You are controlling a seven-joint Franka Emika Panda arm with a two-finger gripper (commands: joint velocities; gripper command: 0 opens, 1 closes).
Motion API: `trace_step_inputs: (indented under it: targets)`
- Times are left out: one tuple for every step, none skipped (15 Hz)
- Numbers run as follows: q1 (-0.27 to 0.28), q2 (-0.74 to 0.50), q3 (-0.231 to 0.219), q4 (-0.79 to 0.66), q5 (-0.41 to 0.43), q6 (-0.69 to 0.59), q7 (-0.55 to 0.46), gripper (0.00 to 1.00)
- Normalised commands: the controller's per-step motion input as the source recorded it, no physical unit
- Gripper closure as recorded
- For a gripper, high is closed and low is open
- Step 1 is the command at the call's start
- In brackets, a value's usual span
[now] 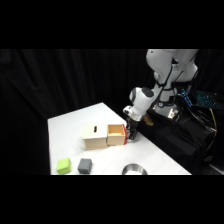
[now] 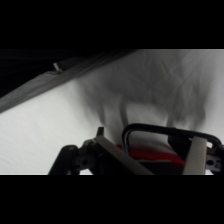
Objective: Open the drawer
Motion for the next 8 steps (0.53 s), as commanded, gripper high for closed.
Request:
trace_step_inputs:
  targets:
    - [-0.288, -0.16, 0.198, 0.0, -0.411, 0.04, 0.18, 0.0]
    - [-0.456, -0.22, 0.304, 0.0, -0.47, 0.02, 0.12, 0.0]
    - [-0.632, -0.29, 0.418, -0.05, -0.475, 0.0, -0.01, 0.0]
    - [-0.663, -0.35, 0.413, -0.15, -0.381, -0.01, -0.16, 0.0]
    - [-0.876, -0.24, 0.559, -0.02, -0.512, 0.05, -0.04, 0.0]
    - [-0.841, -0.23, 0.518, -0.01, -0.505, -0.01, -0.02, 0.0]
    - [-0.619, -0.38, 0.333, -0.21, -0.271, -0.08, -0.23, 0.0]
    - [-0.623, -0.31, 0.362, -0.12, -0.345, -0.12, -0.09, 0.0]
